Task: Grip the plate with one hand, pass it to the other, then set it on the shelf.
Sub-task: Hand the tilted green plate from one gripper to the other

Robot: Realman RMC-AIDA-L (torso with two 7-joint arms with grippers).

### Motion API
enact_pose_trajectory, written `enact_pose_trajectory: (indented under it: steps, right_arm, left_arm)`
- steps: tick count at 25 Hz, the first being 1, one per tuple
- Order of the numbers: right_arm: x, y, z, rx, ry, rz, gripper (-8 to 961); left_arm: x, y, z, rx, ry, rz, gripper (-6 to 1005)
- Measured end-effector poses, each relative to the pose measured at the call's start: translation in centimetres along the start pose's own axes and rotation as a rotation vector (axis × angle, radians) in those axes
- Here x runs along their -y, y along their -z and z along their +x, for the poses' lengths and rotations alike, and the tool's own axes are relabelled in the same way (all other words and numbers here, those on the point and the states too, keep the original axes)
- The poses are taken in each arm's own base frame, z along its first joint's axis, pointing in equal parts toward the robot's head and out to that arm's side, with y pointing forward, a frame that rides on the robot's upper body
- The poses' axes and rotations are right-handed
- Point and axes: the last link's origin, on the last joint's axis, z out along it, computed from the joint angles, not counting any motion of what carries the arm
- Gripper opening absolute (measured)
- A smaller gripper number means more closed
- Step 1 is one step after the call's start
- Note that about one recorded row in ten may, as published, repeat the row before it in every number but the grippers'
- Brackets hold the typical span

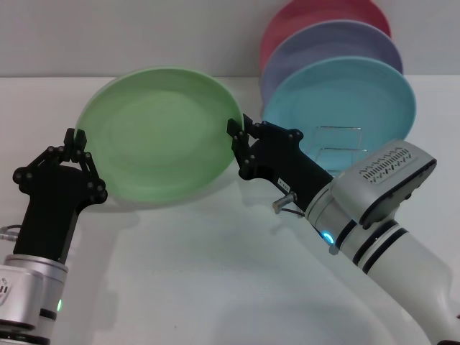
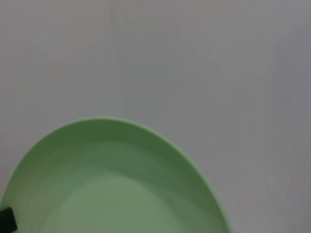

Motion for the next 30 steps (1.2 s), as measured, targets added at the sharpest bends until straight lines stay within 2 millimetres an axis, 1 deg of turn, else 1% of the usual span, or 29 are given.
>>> enact_pose_trajectory:
  steps: [10,20,30]
  right_arm:
    - [-0.18,0.03,0.03,0.000,-0.007,-0.002,119]
    - [-0.20,0.16,0.17,-0.003,-0.011,0.003,118]
    - [-0.15,0.16,0.15,-0.001,-0.013,0.007,68]
  left_arm:
    - [-0.09,0.13,-0.04,0.000,-0.003,-0.007,108]
    - [-0.07,0.16,-0.05,-0.001,-0.002,-0.009,110]
    - [-0.01,0.27,-0.09,-0.001,0.000,-0.009,113]
